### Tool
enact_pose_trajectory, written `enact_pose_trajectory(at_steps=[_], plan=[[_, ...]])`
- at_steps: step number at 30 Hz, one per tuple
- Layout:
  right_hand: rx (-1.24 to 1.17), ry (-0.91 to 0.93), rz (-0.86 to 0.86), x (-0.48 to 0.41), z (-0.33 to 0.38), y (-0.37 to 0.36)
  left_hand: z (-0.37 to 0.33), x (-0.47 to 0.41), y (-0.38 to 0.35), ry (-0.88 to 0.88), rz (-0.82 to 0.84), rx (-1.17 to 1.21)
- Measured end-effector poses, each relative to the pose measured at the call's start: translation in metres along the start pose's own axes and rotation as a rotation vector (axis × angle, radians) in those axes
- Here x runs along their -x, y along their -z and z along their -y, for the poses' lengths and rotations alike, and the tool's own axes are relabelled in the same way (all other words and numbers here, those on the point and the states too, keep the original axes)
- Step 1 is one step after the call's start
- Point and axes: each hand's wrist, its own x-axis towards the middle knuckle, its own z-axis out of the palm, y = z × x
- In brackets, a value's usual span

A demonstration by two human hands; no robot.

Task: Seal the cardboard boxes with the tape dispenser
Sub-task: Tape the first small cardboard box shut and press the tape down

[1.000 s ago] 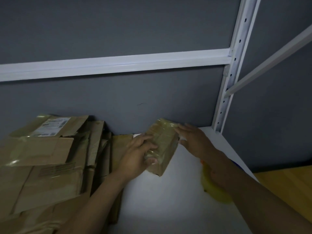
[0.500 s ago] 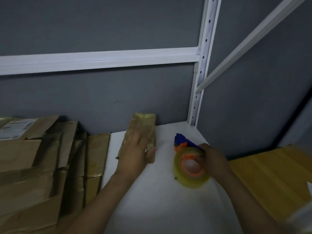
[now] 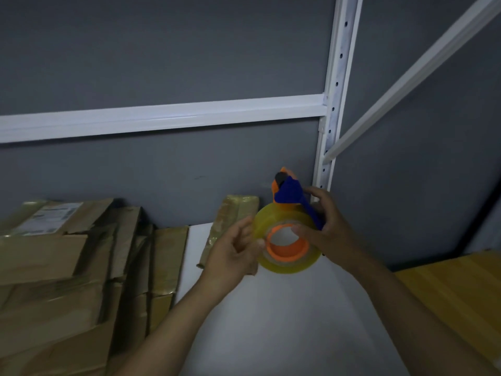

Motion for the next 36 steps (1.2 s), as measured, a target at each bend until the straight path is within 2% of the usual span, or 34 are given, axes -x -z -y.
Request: enact_pose_trajectory(at_steps=[2,3,6,8,14,19,22,25,28,30,34,36], plan=[[0.027,0.046,0.019,-0.005,0.001,-0.004,-0.013,-0.005,0.006,0.000,-0.124,-0.073],[0.038,0.063,0.037,-0.006,0.001,-0.006,-0.021,-0.010,0.010,0.060,-0.140,-0.006],[0.097,0.076,0.100,-0.012,0.003,-0.011,-0.040,-0.028,0.019,0.297,-0.067,0.238],[0.164,0.091,0.139,-0.014,0.004,-0.012,-0.046,-0.035,0.024,0.357,-0.080,0.299],[0.450,0.132,0.206,-0.020,-0.008,-0.005,-0.032,-0.043,0.042,0.315,-0.181,0.063],[0.716,0.110,0.245,-0.024,-0.016,0.009,-0.010,-0.050,0.094,0.358,-0.330,0.033],[0.918,0.080,0.312,-0.024,-0.025,0.017,0.009,-0.047,0.113,0.405,-0.313,-0.025],[0.976,0.041,0.338,-0.024,-0.030,0.020,0.027,-0.043,0.106,0.388,-0.276,-0.095],[1.020,0.007,0.373,-0.025,-0.035,0.020,0.046,-0.050,0.099,0.346,-0.333,-0.133],[1.023,-0.018,0.379,-0.025,-0.037,0.018,0.059,-0.052,0.098,0.398,-0.363,-0.122],[1.022,-0.039,0.439,-0.022,-0.044,0.004,0.078,-0.049,0.096,0.468,-0.237,-0.024],[1.019,-0.031,0.439,-0.021,-0.046,-0.003,0.081,-0.048,0.097,0.452,-0.206,-0.129]])
